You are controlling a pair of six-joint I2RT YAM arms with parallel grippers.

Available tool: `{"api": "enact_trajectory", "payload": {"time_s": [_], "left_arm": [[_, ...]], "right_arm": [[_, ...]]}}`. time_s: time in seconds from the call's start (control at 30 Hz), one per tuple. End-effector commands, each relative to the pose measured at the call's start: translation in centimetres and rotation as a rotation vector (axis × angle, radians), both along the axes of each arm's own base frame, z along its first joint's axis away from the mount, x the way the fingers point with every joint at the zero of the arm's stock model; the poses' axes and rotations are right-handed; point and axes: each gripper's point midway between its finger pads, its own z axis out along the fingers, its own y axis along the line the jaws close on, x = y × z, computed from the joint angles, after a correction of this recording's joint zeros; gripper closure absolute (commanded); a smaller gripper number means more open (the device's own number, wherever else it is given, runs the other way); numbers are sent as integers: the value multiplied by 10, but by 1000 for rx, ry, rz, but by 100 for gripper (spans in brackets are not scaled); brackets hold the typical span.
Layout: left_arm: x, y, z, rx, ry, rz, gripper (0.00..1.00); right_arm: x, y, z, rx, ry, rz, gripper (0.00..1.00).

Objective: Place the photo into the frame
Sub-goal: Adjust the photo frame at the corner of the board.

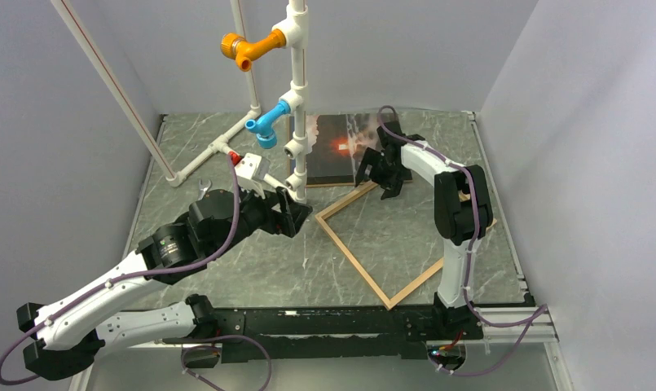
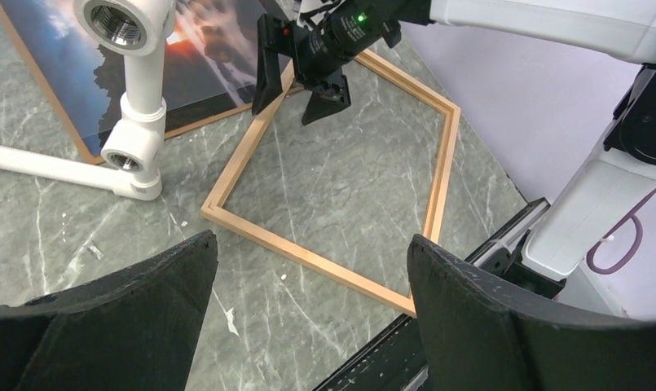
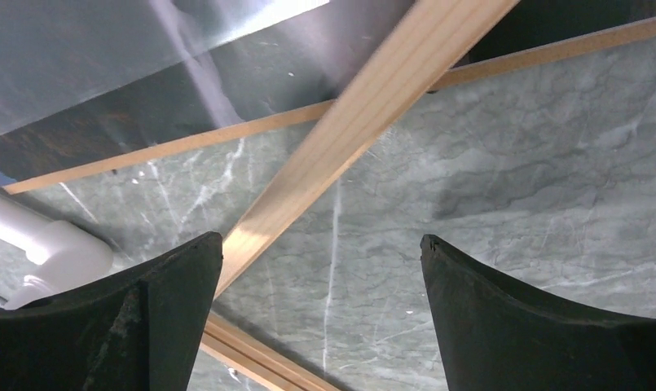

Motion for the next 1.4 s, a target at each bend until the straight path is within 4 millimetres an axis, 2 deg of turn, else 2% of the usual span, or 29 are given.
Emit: {"api": "enact_trajectory", "payload": {"time_s": [0.0,0.17,0.3,0.43,0.63,0.8,0.93,1.37], "left_arm": [[3,5,4,7,-19,20,11],[3,9,2,16,-18,31,11],[2,12,3,17,-19,33,11],[2,15,3,13,-20,39,11],[1,18,3,10,-23,46,11],[1,17,3,9,-20,42,10],[1,16,3,9,-20,40,10],[6,8,-8,62,8,40,10]], "right_arm": [[24,12,20,31,-59,-20,7],[28,10,-3,-65,19,-15,16],[26,12,-13,-141,36,19,31],[21,15,-18,-174,46,47,51],[22,21,0,-203,2,96,83],[16,23,16,-248,-30,155,99],[2,13,16,-284,-11,155,100],[-67,-29,21,-367,12,140,100]]}}
